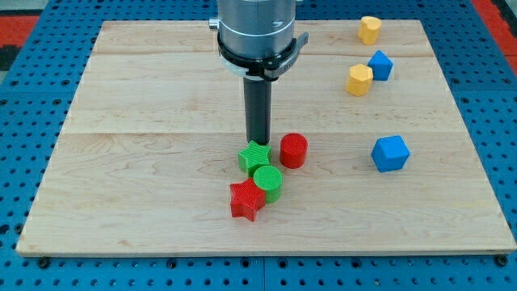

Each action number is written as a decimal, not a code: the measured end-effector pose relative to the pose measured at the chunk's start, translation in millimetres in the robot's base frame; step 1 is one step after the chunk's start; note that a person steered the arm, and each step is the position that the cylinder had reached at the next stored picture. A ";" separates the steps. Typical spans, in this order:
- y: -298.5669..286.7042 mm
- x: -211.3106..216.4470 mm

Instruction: Push the red circle into the green circle

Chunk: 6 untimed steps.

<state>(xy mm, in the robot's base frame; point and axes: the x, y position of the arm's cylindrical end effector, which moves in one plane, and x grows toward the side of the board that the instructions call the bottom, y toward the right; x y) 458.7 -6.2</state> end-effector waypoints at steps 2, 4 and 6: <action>60.8 -27.4; 30.0 8.2; 27.5 8.2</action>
